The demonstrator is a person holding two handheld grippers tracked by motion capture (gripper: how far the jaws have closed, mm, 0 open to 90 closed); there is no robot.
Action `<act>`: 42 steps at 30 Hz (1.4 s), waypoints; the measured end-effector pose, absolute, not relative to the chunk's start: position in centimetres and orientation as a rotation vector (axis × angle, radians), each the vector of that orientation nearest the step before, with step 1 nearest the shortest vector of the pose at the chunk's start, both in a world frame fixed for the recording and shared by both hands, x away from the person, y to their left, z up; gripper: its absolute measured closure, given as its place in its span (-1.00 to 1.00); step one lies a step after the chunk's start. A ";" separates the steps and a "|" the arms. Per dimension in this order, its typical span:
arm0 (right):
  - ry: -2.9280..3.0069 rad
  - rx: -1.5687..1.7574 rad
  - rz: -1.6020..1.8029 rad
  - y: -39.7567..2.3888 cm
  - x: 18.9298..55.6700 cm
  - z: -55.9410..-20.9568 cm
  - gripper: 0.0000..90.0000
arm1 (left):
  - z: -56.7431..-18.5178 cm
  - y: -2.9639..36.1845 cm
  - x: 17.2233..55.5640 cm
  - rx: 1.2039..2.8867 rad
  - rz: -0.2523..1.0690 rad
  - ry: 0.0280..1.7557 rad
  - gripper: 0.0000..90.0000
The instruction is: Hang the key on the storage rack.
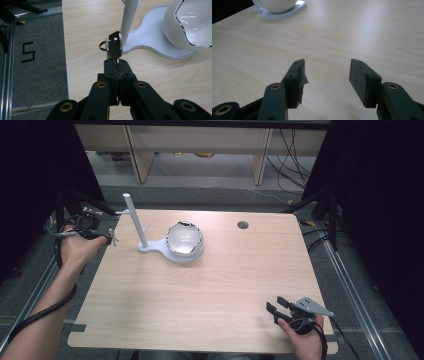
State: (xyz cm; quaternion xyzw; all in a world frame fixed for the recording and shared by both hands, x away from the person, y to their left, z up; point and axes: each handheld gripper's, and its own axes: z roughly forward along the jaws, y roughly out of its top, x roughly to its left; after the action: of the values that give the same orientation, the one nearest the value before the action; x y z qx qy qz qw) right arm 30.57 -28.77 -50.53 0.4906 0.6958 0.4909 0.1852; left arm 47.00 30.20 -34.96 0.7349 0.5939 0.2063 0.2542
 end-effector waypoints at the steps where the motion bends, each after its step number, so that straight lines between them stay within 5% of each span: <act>1: 1.948 1.362 1.383 -28.8 30.7 -50.6 0.05 | -35.0 30.2 47.0 1.996 0.560 1.614 0.94; 42: 1.947 1.367 1.374 -28.8 30.7 -50.7 0.05 | -32.7 30.4 49.0 1.958 0.715 1.567 0.94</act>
State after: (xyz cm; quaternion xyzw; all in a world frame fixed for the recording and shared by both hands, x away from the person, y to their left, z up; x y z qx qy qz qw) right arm 30.70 -28.80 -50.67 0.4879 0.6949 0.4905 0.1959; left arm 48.97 30.41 -32.70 0.7242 0.5795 0.2646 0.2640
